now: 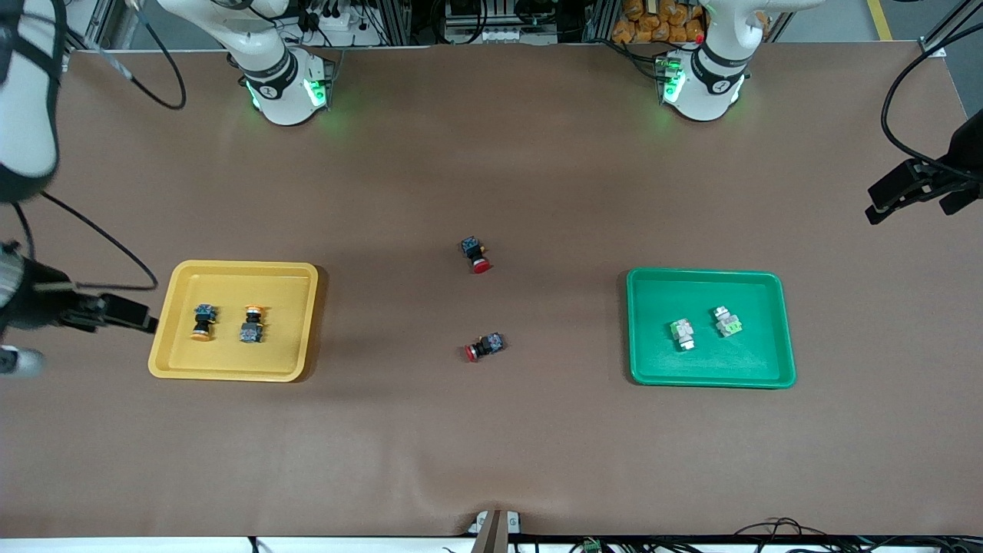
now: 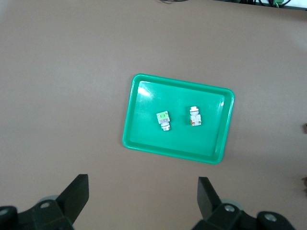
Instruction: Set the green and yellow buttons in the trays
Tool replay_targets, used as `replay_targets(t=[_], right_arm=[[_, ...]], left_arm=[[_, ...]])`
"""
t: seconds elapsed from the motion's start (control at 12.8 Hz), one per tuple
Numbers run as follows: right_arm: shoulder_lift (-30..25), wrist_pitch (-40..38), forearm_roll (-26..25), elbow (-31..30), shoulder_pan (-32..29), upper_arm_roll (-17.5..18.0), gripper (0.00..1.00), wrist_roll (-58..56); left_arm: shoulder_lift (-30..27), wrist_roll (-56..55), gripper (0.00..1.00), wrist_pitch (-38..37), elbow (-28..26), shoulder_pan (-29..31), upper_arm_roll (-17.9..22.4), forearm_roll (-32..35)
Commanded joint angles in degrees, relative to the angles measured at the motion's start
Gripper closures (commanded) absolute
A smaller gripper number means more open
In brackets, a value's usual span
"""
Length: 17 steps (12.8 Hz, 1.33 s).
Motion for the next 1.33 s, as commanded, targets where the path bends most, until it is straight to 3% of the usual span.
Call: replay_targets(t=[0.0,0.16,0.47,0.63,0.78,1.25], right_arm=[[-3.3,-4.9,-1.6,0.0,2.0,-2.7,0.00,0.3],[-8.3,-9.0,-1.0,-1.6,0.9,-2.8,0.00,0.5],[-24.8,-3.7,-1.4,-22.7,1.5,-2.7,0.00,0.4],[-28.8,-3.2,-2.3,-27.7,1.5,-2.6,0.00,0.1],[-30.2,-5.0,-5.0,-28.6,1.4,-2.4,0.00,-1.0],[-27.6,-5.1,-5.1,-22.9,1.0,-2.4,0.00,-9.4]], left_arm=[[-1.7,0.9,0.00,-1.0,-1.2,-0.7,0.0,-1.3],[-2.4,0.2,0.00,-1.7,-1.2,-0.8,-0.1,-1.3],[-2.4,0.8,0.00,-2.7,-2.1,-0.5,-0.2,-1.3],[-2.4,0.8,0.00,-2.7,-2.7,-0.4,-0.2,-1.3],[-2.2,0.9,0.00,-2.7,-3.0,-0.4,-0.2,-1.3],[-2.5,0.8,0.00,-3.2,-2.2,-0.5,-0.2,-1.2]])
